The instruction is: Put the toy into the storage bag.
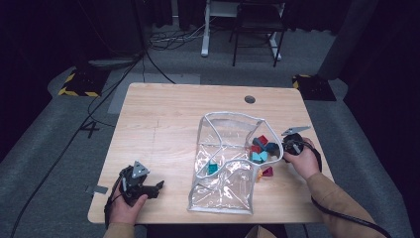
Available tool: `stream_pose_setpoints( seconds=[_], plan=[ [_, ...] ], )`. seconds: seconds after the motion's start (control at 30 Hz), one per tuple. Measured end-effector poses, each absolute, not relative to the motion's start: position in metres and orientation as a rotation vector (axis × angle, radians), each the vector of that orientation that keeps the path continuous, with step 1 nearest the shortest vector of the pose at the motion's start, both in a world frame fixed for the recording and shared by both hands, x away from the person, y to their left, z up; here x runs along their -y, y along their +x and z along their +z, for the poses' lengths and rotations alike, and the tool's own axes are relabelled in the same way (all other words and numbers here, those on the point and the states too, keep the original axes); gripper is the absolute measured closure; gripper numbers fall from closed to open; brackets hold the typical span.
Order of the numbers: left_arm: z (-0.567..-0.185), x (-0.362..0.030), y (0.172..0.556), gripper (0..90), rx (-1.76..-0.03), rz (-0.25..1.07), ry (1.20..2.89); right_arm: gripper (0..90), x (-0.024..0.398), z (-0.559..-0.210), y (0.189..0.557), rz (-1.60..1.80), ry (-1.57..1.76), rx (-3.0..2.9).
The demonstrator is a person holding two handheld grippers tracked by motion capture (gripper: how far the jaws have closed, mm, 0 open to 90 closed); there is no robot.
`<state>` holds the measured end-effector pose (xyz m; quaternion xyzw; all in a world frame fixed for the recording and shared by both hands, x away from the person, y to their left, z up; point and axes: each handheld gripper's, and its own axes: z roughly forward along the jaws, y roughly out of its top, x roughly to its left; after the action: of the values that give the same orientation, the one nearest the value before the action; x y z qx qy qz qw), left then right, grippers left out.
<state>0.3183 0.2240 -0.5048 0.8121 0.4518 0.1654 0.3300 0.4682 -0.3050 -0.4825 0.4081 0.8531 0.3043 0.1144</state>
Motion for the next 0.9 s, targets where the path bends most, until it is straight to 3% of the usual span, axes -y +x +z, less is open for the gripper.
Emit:
stream_pose_setpoints(
  seconds=[0.37,0.9],
  plan=[
    [-0.505,-0.224,0.318,14.8,-1.182,0.432,2.124,59.5,0.305,-0.474,0.465,0.891,1.167,-2.495],
    [-0.505,-0.224,0.318,14.8,-1.183,0.432,2.123,59.5,0.311,-0.427,0.456,0.959,1.129,-2.449]
  ],
)
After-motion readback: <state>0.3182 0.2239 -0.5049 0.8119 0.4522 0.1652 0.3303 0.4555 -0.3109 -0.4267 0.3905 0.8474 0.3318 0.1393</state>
